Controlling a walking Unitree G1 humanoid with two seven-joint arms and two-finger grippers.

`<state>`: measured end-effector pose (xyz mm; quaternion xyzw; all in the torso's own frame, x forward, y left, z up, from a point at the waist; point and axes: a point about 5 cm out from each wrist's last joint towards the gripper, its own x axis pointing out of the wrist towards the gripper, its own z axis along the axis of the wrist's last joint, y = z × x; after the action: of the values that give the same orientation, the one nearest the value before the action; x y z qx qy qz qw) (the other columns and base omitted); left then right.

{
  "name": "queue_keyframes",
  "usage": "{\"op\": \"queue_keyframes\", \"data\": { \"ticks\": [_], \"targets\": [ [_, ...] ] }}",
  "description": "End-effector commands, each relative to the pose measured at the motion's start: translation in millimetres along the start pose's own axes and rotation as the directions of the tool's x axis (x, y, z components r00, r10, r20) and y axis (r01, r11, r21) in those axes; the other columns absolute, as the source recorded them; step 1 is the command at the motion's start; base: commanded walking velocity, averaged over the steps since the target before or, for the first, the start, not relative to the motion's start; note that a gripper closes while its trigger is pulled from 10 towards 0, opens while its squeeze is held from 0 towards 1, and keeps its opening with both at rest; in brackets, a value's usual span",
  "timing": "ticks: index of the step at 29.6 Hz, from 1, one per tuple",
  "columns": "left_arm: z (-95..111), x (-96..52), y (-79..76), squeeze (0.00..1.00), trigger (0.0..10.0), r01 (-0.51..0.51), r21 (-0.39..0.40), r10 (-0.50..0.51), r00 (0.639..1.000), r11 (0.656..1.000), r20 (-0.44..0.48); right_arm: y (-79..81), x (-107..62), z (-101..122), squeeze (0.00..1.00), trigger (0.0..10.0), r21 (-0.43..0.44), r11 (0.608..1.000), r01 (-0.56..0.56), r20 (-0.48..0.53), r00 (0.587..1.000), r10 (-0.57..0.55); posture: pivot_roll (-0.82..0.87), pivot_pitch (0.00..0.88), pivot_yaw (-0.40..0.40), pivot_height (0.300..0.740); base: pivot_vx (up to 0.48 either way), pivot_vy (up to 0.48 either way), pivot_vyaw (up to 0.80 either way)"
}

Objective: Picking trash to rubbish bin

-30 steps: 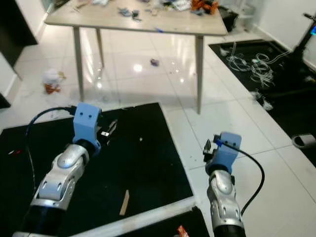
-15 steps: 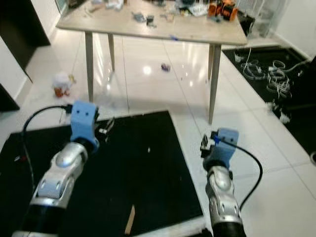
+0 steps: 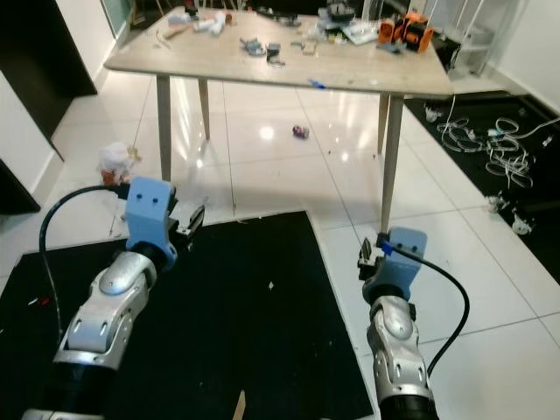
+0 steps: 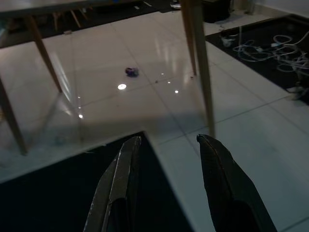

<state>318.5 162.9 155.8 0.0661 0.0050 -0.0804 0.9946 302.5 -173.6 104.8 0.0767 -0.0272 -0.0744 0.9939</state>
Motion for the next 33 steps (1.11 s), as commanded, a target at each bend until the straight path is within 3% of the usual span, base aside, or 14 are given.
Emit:
{"op": "queue_keyframes", "data": {
  "ticks": [1, 33],
  "targets": [
    [-2.6, -1.2, 1.6, 0.00, 10.0, -0.002, 0.005, 0.002, 1.000, 1.000, -0.010, -3.0, -0.1, 4.8, 0.00, 10.0, -0.001, 1.000, 0.001, 0.035, 0.999, 0.000, -0.03, 0.126, 0.016, 0.740, 0.394, 0.000, 0.00],
    [-1.4, -0.2, -0.7, 0.00, 10.0, -0.007, -0.003, 0.007, 1.000, 1.000, -0.006, -3.1, 1.9, 2.6, 0.00, 10.0, -0.033, 0.999, -0.023, 0.015, 1.000, 0.023, -0.03, 0.138, 0.009, 0.740, 0.402, 0.000, 0.00]
  ]
}}
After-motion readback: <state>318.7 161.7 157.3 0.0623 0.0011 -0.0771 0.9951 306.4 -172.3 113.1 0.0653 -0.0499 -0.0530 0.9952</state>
